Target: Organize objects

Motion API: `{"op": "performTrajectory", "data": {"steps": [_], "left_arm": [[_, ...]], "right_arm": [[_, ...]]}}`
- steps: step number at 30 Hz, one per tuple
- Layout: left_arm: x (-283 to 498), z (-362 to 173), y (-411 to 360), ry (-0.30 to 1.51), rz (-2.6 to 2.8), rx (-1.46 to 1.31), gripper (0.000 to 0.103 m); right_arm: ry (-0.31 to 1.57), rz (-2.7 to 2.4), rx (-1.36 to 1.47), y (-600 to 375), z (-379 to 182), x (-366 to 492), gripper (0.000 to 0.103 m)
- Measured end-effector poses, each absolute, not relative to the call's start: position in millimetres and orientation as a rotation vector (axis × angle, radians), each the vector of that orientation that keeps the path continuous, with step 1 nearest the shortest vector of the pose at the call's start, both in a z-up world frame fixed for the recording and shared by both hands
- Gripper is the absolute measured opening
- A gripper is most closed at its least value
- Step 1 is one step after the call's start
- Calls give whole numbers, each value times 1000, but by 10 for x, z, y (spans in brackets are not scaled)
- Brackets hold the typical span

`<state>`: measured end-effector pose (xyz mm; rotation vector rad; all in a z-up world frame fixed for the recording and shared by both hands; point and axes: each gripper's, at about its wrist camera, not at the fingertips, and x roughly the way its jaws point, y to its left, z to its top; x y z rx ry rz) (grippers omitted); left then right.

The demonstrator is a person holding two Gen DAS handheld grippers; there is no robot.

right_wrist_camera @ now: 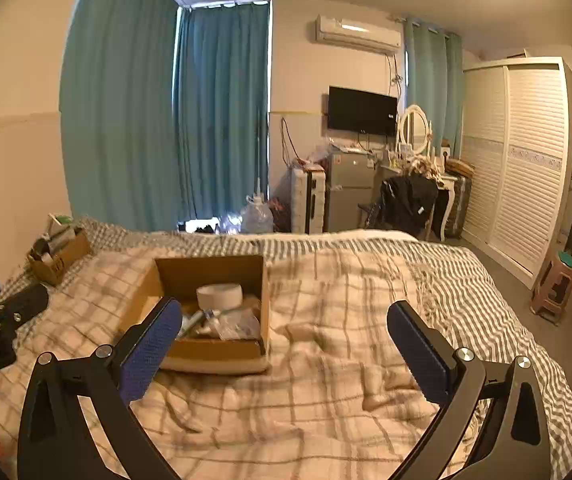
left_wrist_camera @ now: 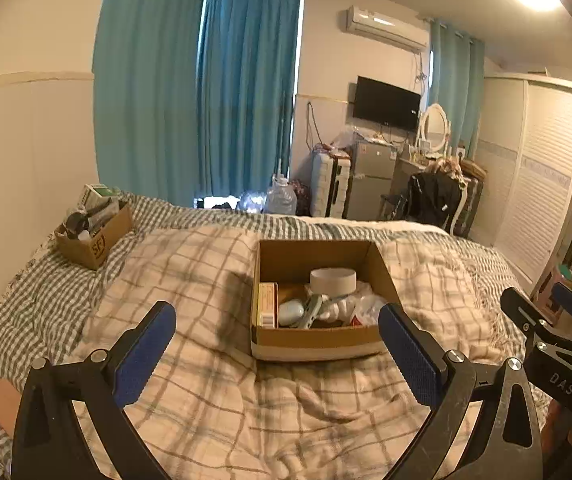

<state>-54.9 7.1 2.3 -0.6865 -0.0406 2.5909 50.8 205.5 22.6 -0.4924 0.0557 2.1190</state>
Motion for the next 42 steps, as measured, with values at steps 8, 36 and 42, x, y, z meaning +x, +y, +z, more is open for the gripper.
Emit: {"op": "performTrajectory", "data": {"steps": [8, 36, 42], "left_arm": [[-515, -76, 126, -13, 2577, -683, 103], [-504, -128, -6, -42, 2571, -727, 103], [-496, -129, -4, -58, 2557, -733, 103]], "right_arm": [[27, 2116, -515, 2042, 192, 528, 103], [18, 2142, -539, 1918, 135, 417, 103], [14, 2140, -548, 1903, 113, 407, 103]]}}
